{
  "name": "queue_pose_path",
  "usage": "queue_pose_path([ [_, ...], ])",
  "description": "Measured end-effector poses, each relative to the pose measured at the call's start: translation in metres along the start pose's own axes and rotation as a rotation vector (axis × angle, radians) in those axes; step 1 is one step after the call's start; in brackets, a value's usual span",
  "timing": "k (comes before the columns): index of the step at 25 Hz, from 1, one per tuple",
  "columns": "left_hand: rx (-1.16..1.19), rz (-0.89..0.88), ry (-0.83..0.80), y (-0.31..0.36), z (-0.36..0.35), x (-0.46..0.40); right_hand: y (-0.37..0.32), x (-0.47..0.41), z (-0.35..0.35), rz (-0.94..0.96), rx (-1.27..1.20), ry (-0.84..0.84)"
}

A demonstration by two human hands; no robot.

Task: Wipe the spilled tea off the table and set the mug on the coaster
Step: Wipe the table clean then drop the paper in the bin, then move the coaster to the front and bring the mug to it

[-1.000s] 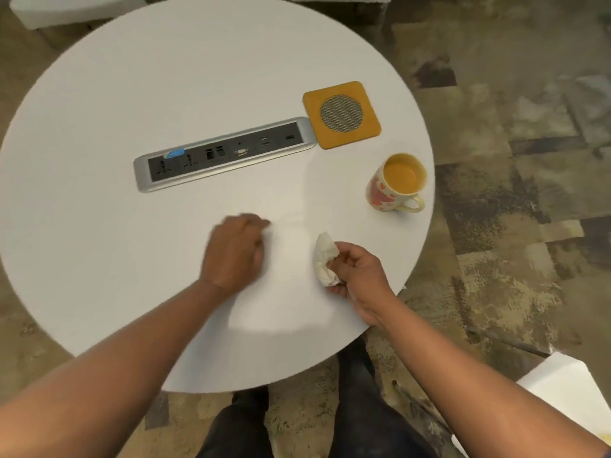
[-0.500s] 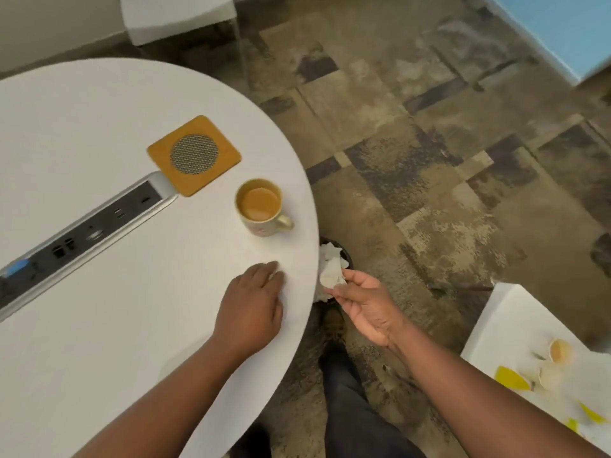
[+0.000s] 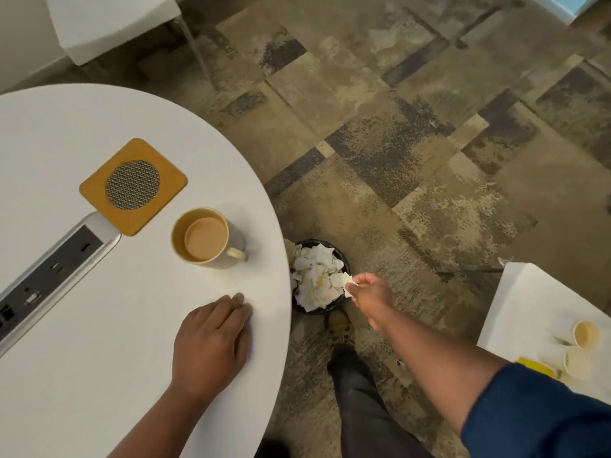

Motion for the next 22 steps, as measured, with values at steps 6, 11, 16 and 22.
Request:
queue_pose_path([
  [6,0.007,0.018,0.095,0.004,0.001,0.001,-0.005,-0.027,-0.019,-0.062,0.165,-0.089],
  [11,0.016,0.002,0.126,0.006,0.005,0.001,-0.003,-0.016,-0.024,-0.027,0.177,-0.144],
  [16,0.090,0.032,0.123,0.002,0.007,0.002,-0.028,0.022,-0.017,0.115,0.030,-0.037],
  [22,0.245,0.094,0.107,-0.012,0.008,0.009,-0.124,0.108,-0.019,0.593,-0.162,0.054],
])
Point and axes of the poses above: each hand's wrist, its own x-axis away from the middle knuckle, its own z-axis out of the back of the hand, y = z × x, the point moved 9 cm from there along -x, towards the middle knuckle, and after that the axes turned 6 degrees about -z, right-handed, at the moved point
